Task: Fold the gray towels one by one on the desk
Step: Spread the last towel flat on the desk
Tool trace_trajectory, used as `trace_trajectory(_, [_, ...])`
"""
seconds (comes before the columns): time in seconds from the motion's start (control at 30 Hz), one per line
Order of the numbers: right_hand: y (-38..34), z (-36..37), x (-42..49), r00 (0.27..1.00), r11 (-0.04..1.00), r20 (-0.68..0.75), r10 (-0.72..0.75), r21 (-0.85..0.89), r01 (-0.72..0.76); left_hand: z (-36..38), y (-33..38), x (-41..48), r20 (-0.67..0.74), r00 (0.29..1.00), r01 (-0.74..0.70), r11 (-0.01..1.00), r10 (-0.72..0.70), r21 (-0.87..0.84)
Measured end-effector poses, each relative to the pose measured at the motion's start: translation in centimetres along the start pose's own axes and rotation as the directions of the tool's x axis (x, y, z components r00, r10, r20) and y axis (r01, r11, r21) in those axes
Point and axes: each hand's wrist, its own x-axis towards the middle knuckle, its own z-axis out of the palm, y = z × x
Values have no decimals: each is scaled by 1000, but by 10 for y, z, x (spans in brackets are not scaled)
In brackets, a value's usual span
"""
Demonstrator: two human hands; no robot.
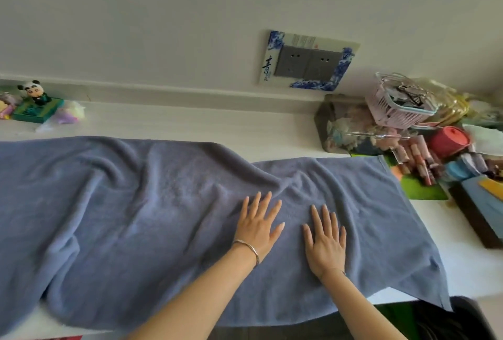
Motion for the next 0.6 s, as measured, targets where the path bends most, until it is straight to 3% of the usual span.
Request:
trace_trajectory(0.07, [7,-9,3,999,992,-4,-54,115,54,0,18,10,-10,1000,12,1000,-12,-5])
trace_trajectory(0.13, [26,-25,16,991,950,-127,-36,302,73,3,38,20,1,1000,9,1000,-9,-20])
trace_trajectory(0.2, [61,-48,39,955,907,-285,78,418,51,8,58,33,9,1000,4,999,-4,-40])
trace_trajectory(0.27, [100,-72,64,921,885,-326,214,465,-41,13,75,44,13,999,33,997,-32,-67])
trace_trajectory(0.4, [163,-109,117,926,864,-208,314,467,-188,26,102,58,-8,993,120,989,-121,-82])
trace_trajectory(0.6, [193,-124,188,894,699,10,449,619,-358,44,112,62,-109,986,126,992,-127,-16])
